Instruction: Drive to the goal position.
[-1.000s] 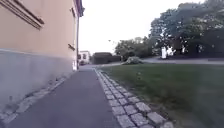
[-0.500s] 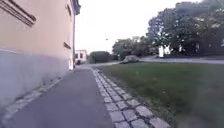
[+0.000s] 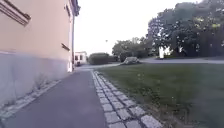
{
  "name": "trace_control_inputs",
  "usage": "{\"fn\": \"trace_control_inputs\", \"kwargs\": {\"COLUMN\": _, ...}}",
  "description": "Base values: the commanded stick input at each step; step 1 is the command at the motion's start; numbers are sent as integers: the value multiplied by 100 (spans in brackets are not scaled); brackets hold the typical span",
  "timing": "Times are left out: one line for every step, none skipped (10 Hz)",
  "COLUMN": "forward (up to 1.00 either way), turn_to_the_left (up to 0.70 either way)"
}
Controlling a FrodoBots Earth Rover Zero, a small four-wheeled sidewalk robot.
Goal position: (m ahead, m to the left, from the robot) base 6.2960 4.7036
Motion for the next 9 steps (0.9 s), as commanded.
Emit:
{"fn": "trace_control_inputs", "kwargs": {"forward": 50, "turn_to_the_left": 50}}
{"fn": "trace_control_inputs", "kwargs": {"forward": 50, "turn_to_the_left": 50}}
{"fn": "trace_control_inputs", "kwargs": {"forward": 50, "turn_to_the_left": 50}}
{"fn": "trace_control_inputs", "kwargs": {"forward": 50, "turn_to_the_left": 50}}
{"fn": "trace_control_inputs", "kwargs": {"forward": 50, "turn_to_the_left": 49}}
{"fn": "trace_control_inputs", "kwargs": {"forward": 50, "turn_to_the_left": 41}}
{"fn": "trace_control_inputs", "kwargs": {"forward": 50, "turn_to_the_left": 33}}
{"fn": "trace_control_inputs", "kwargs": {"forward": 50, "turn_to_the_left": 26}}
{"fn": "trace_control_inputs", "kwargs": {"forward": 50, "turn_to_the_left": 18}}
